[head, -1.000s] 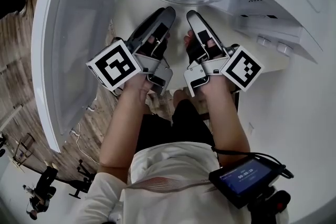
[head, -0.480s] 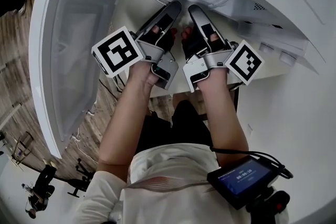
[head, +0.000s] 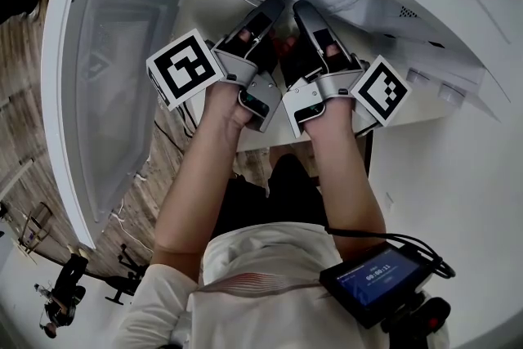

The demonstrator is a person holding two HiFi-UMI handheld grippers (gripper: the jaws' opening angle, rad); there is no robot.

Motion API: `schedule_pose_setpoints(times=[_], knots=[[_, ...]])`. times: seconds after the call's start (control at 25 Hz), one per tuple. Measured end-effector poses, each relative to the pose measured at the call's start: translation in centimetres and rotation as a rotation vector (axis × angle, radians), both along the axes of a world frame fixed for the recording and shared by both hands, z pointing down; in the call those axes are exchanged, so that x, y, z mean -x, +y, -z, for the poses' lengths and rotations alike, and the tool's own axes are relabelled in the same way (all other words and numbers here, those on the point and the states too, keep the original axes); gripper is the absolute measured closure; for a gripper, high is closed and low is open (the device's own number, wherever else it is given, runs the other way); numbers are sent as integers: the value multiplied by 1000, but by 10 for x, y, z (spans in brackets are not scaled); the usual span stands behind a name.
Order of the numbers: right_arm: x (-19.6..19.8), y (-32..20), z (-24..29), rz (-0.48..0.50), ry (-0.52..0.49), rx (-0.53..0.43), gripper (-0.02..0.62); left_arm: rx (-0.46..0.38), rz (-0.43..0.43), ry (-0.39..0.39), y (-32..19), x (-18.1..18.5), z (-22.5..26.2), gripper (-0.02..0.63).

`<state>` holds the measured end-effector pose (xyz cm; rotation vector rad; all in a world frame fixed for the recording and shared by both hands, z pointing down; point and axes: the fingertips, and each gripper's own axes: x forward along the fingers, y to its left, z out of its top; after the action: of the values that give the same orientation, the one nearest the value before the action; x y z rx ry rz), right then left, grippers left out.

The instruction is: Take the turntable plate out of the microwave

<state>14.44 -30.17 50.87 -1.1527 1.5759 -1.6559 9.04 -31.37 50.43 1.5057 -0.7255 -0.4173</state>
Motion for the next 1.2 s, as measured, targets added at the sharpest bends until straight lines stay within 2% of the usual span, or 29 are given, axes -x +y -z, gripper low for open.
schedule_pose_setpoints(times=[0.2,0.36,0.44,0.76,1.04,1.2], knots=[[-3,-4,3,-9,-38,-9,446,-9,-21,18,-2,-3,3,483],[-3,-4,1,-16,-53,1,451,2,-32,-9,-2,-5,0,521],[-3,-4,-3,-15,-46,20,496,6,-37,-6,-2,-6,0,526],[-2,-3,-2,-23,-52,9,552,17,-33,54,-1,-7,0,549],[-2,-3,-1,-24,-56,-11,559,0,-20,101,-1,-7,1,557],[-1,-3,5,-21,-62,-41,560,-37,-15,119,0,-5,8,557]])
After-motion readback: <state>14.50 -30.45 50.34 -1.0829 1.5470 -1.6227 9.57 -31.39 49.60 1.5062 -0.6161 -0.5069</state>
